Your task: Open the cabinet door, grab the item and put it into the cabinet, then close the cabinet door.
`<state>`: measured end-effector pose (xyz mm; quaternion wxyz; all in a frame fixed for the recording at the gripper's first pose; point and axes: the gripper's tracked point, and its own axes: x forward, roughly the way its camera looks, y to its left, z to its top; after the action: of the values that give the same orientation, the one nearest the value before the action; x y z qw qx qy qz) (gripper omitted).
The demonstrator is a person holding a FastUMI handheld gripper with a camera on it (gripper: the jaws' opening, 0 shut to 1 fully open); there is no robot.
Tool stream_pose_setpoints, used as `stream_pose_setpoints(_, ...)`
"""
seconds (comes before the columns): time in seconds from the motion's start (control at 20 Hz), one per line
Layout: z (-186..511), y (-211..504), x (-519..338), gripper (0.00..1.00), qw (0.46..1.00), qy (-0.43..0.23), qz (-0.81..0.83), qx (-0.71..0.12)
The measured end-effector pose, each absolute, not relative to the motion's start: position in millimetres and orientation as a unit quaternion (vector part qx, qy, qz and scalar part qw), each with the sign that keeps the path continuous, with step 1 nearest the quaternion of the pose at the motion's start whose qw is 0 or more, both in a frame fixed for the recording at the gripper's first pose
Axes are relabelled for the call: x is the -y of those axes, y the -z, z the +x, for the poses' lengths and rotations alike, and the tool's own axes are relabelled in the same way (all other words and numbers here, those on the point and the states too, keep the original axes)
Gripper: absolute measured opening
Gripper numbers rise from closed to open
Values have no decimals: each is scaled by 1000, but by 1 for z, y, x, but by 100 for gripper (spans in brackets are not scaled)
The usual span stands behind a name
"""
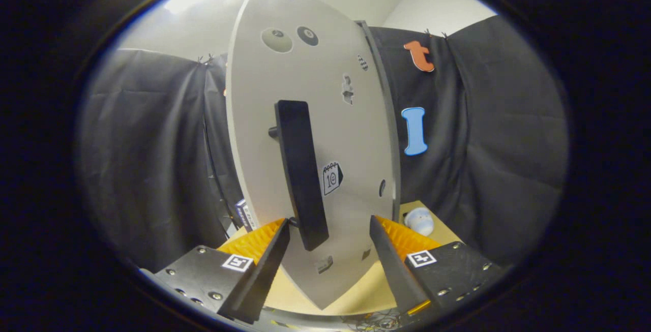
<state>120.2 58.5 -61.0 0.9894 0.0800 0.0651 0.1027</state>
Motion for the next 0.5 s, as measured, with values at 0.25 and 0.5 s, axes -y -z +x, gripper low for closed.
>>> stream_pose_setpoints(0.25,140,61,-83,95,986,-132,79,-67)
stream_pose_setpoints(0.5,174,65,-121,96,981,-162,80,-66)
